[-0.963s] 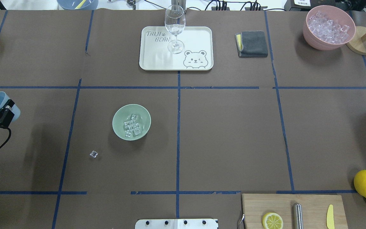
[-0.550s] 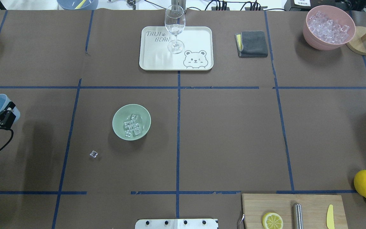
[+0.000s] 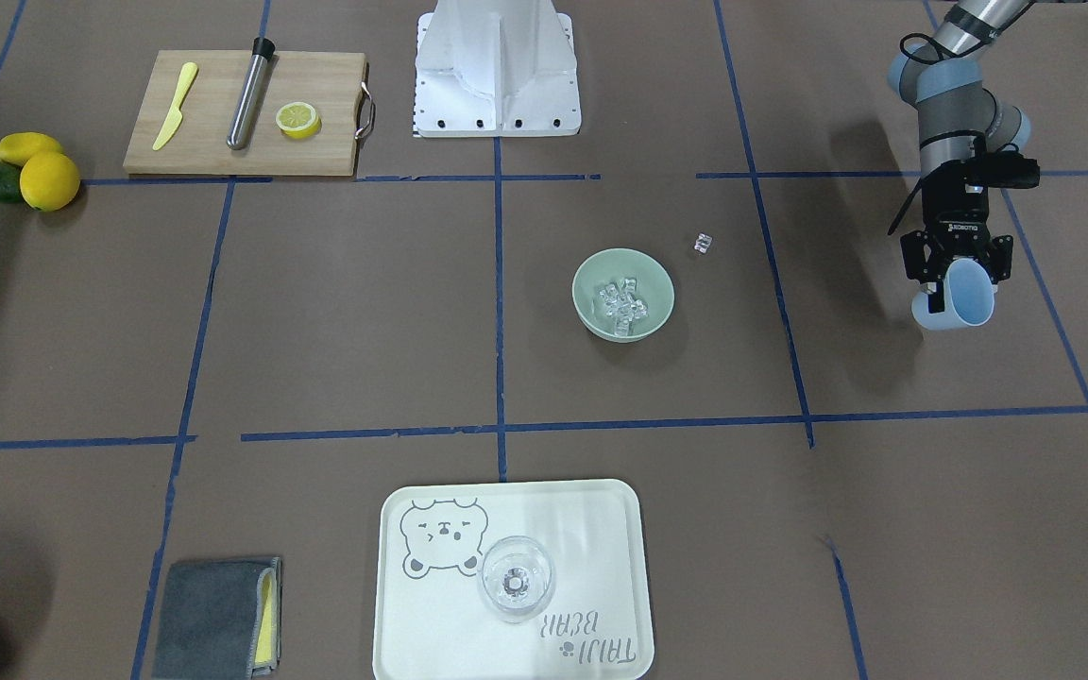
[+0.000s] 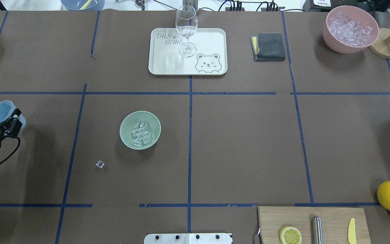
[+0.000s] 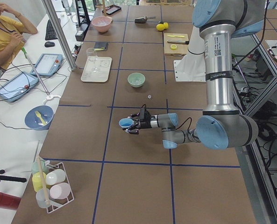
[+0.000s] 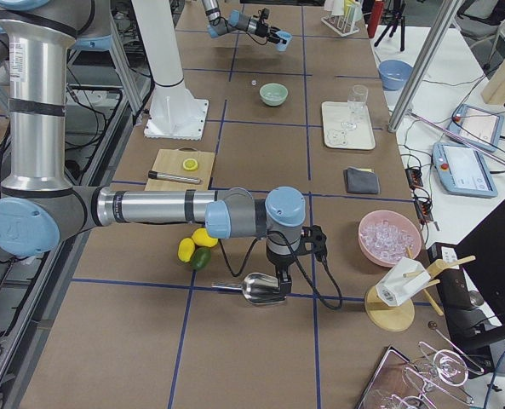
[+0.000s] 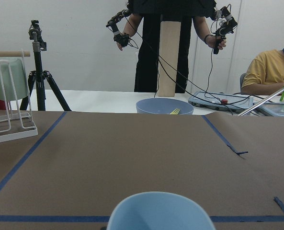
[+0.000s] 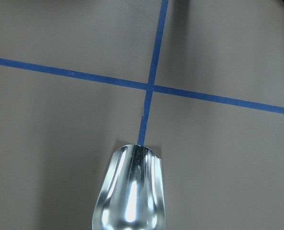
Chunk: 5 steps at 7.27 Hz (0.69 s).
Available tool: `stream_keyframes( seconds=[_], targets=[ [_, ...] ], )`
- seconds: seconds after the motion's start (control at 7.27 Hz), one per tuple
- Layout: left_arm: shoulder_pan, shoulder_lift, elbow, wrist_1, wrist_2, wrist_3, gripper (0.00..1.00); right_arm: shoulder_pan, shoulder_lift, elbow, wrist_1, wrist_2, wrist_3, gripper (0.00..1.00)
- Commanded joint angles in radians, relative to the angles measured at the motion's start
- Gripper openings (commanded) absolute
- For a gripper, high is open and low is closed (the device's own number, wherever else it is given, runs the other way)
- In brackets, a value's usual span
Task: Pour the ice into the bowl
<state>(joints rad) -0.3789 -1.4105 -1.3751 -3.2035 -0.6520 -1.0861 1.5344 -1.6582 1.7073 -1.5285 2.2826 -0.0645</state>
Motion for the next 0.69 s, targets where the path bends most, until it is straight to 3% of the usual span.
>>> stream_keyframes(
  seconds=[0.0, 0.55],
  targets=[
    [0.002, -0.007, 0.011, 0.001, 0.011, 0.0, 0.18, 0.001, 0.002, 0.0, 0.001, 0.0, 0.0, 1.0],
    [0.017, -0.007, 0.022, 0.002, 0.009, 0.0, 0.47, 0.001, 0.0, -0.002, -0.001, 0.0, 0.0, 1.0]
  ],
)
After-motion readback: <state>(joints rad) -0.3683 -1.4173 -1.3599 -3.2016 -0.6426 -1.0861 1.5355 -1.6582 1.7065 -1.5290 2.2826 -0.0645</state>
